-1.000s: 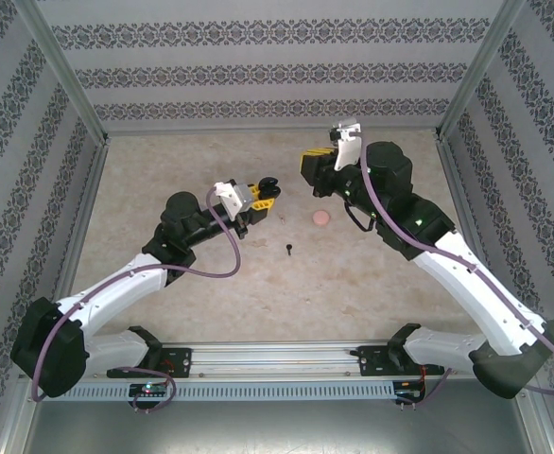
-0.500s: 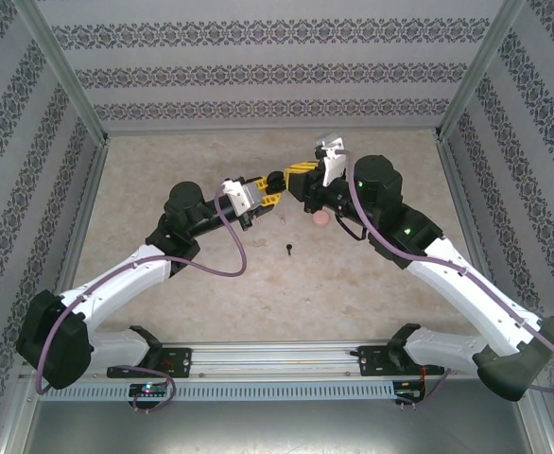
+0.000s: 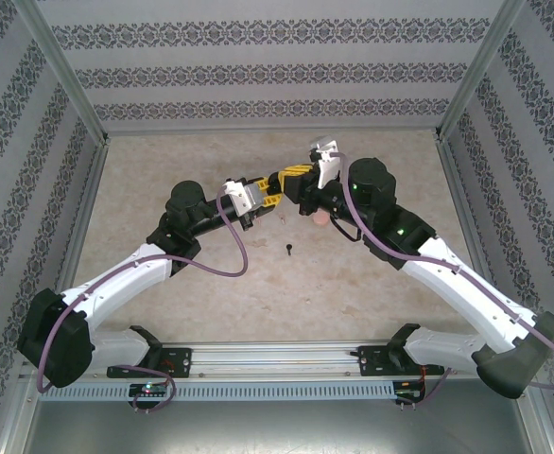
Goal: Insert the wireless bluetooth earbuds into the charging case
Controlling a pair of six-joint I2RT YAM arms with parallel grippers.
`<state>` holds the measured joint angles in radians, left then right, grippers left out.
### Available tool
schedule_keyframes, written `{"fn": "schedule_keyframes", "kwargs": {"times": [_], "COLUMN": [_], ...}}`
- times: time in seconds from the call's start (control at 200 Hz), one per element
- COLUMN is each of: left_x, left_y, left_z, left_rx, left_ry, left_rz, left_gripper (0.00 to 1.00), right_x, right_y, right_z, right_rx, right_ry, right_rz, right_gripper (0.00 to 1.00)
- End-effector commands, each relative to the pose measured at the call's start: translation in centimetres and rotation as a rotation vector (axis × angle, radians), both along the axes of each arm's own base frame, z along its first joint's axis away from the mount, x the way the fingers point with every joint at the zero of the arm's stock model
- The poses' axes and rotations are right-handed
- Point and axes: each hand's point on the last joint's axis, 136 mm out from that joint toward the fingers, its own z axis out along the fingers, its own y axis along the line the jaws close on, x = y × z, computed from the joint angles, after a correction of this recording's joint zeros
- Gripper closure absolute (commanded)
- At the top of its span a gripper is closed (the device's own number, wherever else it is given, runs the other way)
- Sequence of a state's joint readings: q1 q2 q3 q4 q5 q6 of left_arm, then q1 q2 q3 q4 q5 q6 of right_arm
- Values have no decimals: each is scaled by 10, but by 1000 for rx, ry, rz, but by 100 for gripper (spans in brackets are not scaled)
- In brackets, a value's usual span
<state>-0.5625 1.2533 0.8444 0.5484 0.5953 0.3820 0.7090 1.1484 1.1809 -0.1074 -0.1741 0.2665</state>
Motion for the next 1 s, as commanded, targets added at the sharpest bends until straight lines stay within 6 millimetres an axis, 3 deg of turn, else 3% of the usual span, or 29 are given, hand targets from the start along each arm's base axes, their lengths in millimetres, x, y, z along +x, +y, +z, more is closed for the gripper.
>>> {"fn": "schedule_keyframes", "kwargs": {"times": [0.0,0.47,0.789,0.994], "left_x": [-3,-1,1,1], "left_y": [-5,-4,-3,-3], "left_z": [17,21,23,22], "left_rx": [-18,-28,-31,-31], "left_ry": [-45,-42,-23,-16], "left_rz": [-25,-13,-1,-4], "left_gripper": [100,100,100,100], "right_x": [-2,5,3,3], "right_y": [9,9,2,-1], "right_z": [-3,-23,-25,-17], "right_rx": [24,-18,-48,-32], "right_ry": [9,38,2,-19], "right_rz": [27,0,-20,-31], "right_gripper": [84,85,87,87]}}
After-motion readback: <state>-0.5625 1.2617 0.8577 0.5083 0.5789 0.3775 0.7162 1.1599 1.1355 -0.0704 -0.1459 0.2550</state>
